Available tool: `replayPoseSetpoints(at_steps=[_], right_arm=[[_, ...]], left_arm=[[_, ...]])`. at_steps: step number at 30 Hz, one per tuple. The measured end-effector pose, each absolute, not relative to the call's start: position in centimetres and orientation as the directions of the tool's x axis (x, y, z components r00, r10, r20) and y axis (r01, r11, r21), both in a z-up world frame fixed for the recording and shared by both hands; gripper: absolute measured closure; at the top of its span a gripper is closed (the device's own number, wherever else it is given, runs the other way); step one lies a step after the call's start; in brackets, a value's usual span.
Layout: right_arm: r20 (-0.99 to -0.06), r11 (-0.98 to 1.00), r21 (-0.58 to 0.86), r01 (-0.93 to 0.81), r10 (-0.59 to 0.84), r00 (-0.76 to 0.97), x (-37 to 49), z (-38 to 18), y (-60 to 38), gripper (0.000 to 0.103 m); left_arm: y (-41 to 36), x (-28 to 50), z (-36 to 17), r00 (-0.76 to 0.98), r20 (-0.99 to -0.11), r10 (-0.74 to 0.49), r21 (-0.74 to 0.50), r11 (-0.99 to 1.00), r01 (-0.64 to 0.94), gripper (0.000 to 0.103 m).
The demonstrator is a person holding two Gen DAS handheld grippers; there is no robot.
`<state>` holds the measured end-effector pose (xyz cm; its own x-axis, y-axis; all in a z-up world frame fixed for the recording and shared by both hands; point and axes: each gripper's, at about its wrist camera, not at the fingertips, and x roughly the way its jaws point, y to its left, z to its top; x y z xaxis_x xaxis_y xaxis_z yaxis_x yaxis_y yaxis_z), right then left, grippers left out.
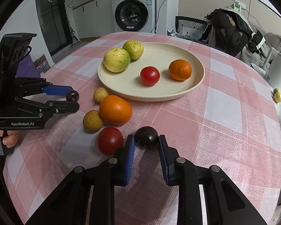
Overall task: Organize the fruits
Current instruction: 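Close right gripper on a dark purple plum while left gripper closes on another plum, then carry both held plums up and over the cream plate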
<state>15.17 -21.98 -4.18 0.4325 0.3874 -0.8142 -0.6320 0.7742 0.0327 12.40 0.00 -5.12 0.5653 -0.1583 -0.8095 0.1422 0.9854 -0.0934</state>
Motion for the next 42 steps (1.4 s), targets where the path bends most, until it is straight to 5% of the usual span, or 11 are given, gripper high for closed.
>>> replayPoseSetpoints(at_steps=[18,42], right_arm=[[-0.795,0.785,0.05,-0.618,0.406,0.45,15.2,-3.5,-22.6,0.077],[-0.659,0.821,0.12,-0.558,0.486,0.574,15.5,0.5,-24.8,0.077]], left_arm=[[-0.1,11.3,-2.6,0.658,-0.738,-0.151,-0.074,0.987,0.143,0.083],[-0.6,10.4,0.4,0.741,-0.656,-0.146,-0.082,0.989,0.121,0.083]])
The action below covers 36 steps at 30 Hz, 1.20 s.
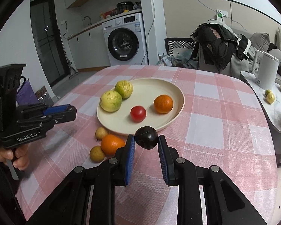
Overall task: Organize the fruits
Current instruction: 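Carry both held plums up and over the cream plate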
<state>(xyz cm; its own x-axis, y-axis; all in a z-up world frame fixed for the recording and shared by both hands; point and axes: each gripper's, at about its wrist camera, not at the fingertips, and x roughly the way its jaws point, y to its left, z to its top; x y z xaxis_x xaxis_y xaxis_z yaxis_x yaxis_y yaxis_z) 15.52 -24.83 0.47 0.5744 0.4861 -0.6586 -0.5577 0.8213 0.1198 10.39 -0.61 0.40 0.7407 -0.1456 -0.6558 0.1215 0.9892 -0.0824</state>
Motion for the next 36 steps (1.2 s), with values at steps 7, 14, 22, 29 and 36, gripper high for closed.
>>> replayPoseSetpoints(at_steps=[7,14,22,29,36], right_arm=[[-0.636,0.827,0.128,-0.547,0.492,0.595,15.9,1.2,-24.7,0.077],[-0.629,0.827,0.115,-0.551,0.49,0.604,16.5,1.8,-23.9,0.077],[-0.62,0.828,0.124,-0.546,0.495,0.609,17.3,2.0,-23.8,0.077],[-0.618,0.839,0.161,-0.52,0.496,0.61,18.7,1.6,-23.9,0.077],[-0.611,0.839,0.2,-0.506,0.51,0.605,20.2,0.9,-23.7,0.077]], left_arm=[[-1.2,11.4,0.9,0.747,-0.647,-0.152,-0.083,0.988,0.13,0.083],[-1.9,12.7,1.3,0.753,-0.639,-0.158,-0.088,0.987,0.132,0.083],[-2.4,14.4,1.4,0.764,-0.627,-0.155,-0.097,0.988,0.121,0.083],[-2.6,15.7,1.0,0.775,-0.613,-0.153,-0.105,0.988,0.111,0.083],[-2.9,17.2,0.3,0.787,-0.599,-0.148,-0.114,0.988,0.1,0.083]])
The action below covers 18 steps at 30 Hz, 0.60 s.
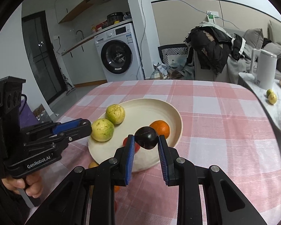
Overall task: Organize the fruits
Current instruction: 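Carry both held plums up and over the cream plate, then open both grippers to drop the plums onto the plate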
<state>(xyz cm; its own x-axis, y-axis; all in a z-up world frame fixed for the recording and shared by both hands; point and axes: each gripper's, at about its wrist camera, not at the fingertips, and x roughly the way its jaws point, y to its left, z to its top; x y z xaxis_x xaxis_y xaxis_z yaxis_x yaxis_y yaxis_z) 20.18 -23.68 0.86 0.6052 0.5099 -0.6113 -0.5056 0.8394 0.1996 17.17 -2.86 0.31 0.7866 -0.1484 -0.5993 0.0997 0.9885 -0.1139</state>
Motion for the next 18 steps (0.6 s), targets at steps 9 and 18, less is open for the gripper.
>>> replayPoseSetpoints(at_steps=[9,18], right_arm=[[-0.622,0.861,0.219,-0.459,0.485,0.614,21.9,-0.2,-22.9,0.077],[-0.631,0.867,0.2,-0.456,0.47,0.617,22.4,-0.9,-22.4,0.077]], left_arm=[[-3.6,19.2,-0.7,0.802,-0.582,-0.134,-0.105,0.99,0.089,0.083],[-3.7,20.0,-1.9,0.808,-0.58,-0.104,-0.084,0.994,0.068,0.083]])
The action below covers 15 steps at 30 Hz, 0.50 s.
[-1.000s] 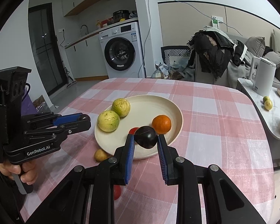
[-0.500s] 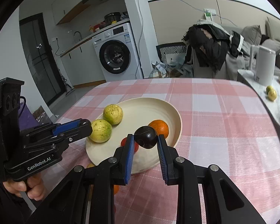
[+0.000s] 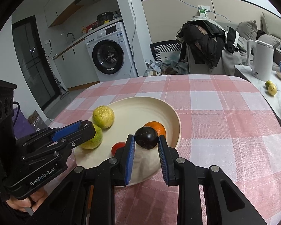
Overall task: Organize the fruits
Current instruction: 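Open both grippers to drop the plums onto the plate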
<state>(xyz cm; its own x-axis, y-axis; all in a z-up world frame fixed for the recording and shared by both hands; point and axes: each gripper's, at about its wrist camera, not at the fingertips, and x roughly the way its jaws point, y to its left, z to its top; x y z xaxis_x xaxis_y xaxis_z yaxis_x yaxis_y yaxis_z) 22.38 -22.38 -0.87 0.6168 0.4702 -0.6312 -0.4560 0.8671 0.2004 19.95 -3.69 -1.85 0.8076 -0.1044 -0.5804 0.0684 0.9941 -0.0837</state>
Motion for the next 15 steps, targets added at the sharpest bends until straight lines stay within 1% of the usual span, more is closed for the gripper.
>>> replayPoseSetpoints(at_steps=[6,7,8,9,10,11,12,14,15], right_arm=[[-0.636,0.867,0.198,-0.457,0.469,0.613,22.4,-1.2,-22.2,0.077],[-0.638,0.868,0.195,-0.456,0.466,0.614,22.5,-1.3,-22.2,0.077],[-0.64,0.871,0.192,-0.452,0.461,0.615,22.5,-1.3,-22.2,0.074],[-0.639,0.872,0.192,-0.45,0.459,0.618,22.4,-1.3,-22.3,0.073],[-0.636,0.873,0.192,-0.448,0.458,0.62,22.4,-1.3,-22.3,0.071],[-0.634,0.875,0.187,-0.446,0.455,0.626,22.2,-1.3,-22.4,0.068],[-0.633,0.877,0.18,-0.445,0.449,0.63,22.1,-1.2,-22.5,0.067],[-0.631,0.883,0.164,-0.439,0.436,0.641,21.9,-1.1,-22.6,0.064],[-0.631,0.885,0.157,-0.438,0.432,0.645,21.8,-1.0,-22.6,0.063]], left_arm=[[-3.5,19.9,-1.9,0.811,-0.576,-0.108,-0.09,0.994,0.069,0.082],[-3.5,19.8,-1.9,0.811,-0.576,-0.105,-0.089,0.994,0.065,0.079],[-3.5,19.8,-1.9,0.81,-0.577,-0.106,-0.091,0.994,0.065,0.074],[-3.5,19.8,-1.8,0.813,-0.572,-0.107,-0.09,0.994,0.067,0.064],[-3.4,19.7,-1.8,0.816,-0.569,-0.102,-0.087,0.994,0.064,0.056],[-3.4,19.6,-1.8,0.82,-0.565,-0.095,-0.084,0.995,0.057,0.039],[-3.3,19.4,-1.7,0.826,-0.558,-0.082,-0.081,0.996,0.044,0.026],[-3.1,19.0,-1.6,0.836,-0.545,-0.065,-0.078,0.997,0.026,0.017],[-2.9,18.8,-1.6,0.838,-0.542,-0.063,-0.079,0.997,0.024,0.017]])
